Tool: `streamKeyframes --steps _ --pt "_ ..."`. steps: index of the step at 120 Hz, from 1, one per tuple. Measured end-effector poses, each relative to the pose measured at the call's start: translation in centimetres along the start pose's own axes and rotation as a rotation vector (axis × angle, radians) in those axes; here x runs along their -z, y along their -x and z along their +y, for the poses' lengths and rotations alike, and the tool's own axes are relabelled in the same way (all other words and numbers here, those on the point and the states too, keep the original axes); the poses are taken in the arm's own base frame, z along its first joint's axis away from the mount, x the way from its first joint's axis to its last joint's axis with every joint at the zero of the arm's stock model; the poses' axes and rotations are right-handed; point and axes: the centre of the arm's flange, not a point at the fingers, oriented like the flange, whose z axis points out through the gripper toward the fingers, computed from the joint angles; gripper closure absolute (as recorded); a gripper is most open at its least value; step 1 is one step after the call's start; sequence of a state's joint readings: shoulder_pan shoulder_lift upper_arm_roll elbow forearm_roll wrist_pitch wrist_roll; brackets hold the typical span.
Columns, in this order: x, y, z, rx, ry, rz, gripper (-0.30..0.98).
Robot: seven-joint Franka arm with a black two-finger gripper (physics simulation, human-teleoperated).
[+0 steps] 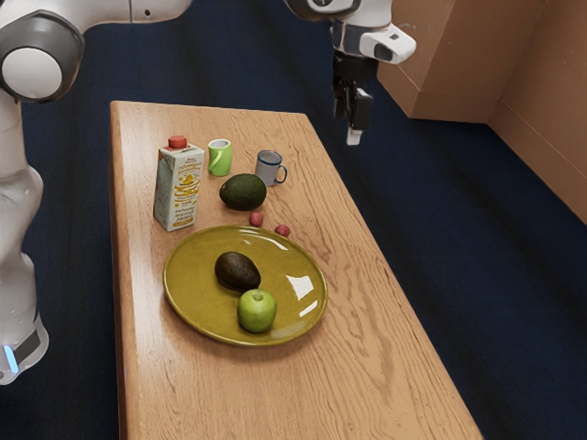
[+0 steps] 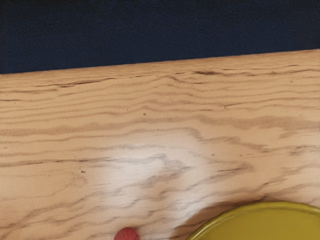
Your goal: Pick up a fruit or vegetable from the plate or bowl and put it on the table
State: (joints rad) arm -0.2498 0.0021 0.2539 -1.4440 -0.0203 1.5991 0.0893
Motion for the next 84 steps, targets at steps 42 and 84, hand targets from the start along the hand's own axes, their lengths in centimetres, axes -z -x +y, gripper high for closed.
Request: streamKeyframes --steps 42,84 --pt "-1.7 -1.3 -0.8 -0.025 -0.014 -0.014 0.00" --pt "-4.2 -4.0 5.4 -0.145 0.005 -0.032 0.00"
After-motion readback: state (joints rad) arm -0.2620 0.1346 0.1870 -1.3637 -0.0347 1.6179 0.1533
